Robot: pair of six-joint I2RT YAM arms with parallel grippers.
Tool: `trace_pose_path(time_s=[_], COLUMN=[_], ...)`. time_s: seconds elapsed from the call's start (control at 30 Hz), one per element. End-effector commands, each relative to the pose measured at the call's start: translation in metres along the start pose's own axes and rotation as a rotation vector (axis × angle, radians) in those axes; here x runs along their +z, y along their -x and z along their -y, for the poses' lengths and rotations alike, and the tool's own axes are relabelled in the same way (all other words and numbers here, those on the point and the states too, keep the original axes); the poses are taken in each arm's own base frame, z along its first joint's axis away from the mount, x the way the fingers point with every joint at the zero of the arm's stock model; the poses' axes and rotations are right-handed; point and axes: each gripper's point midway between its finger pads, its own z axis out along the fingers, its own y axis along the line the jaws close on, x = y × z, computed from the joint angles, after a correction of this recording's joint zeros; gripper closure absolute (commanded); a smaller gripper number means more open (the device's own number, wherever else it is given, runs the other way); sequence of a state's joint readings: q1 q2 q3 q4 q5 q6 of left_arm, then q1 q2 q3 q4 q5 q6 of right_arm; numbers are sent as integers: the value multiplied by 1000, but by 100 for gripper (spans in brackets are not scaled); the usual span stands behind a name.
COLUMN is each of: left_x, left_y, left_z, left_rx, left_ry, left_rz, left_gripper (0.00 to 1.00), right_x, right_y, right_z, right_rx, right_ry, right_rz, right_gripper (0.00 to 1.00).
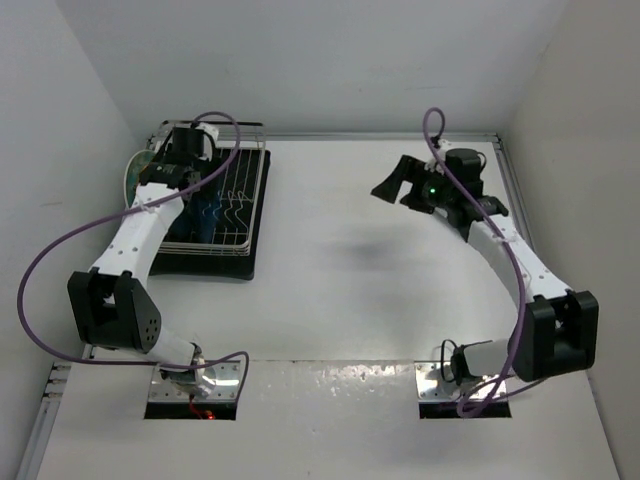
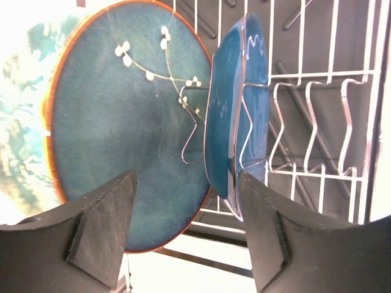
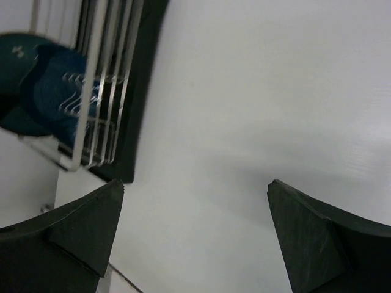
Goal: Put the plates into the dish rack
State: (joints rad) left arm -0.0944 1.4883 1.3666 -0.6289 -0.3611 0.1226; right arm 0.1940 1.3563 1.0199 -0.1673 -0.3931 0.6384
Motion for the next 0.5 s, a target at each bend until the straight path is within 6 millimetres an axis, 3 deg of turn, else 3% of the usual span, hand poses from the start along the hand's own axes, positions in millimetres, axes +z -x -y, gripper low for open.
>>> trace_pose_path(time_s=[0.0,0.03,0.07,0.13,0.17,0.2,0.23,0.3,0.37,0.4,0.43,0.47], left_x=[-29,-32,-36,-43,-44,-44,-46,-44,-44,-42,-42,-42], left_y=[28,31,29,37,35,35,33,29,29,26,26,26], left_z=[-5,-4,-3,2,5,8,8,9,9,10,10,10], left_rx=[-18,-18,-12,-14,-10,-10,-10,-7,-7,-4,-4,5], left_ry=[-47,-61,-77,-124,-138,-158,-158,-160,-160,-162,-162,-161], left_rz=[64,68,56,75,66,70,70,60,60,51,51,52], left_gripper=[28,27,27,25,25,24,24,24,24,24,24,24], right_x=[-17,-21,-39,-50,-71,-73,-88,-85,-89,-85,-86,-92], right_y=[28,28,36,21,25,16,21,17,25,20,20,37], right_z=[56,76,117,153,187,207,231,255,272,294,300,312], right_rx=[133,171,250,389,471,547,607,664,671,684,677,658], right_ry=[-183,-252,-360,-460,-534,-577,-619,-653,-686,-760,-787,-840], right_rz=[52,58,99,94,144,159,213,204,216,197,193,234], right_gripper=[0,0,0,0,5,8,14,19,19,19,17,14])
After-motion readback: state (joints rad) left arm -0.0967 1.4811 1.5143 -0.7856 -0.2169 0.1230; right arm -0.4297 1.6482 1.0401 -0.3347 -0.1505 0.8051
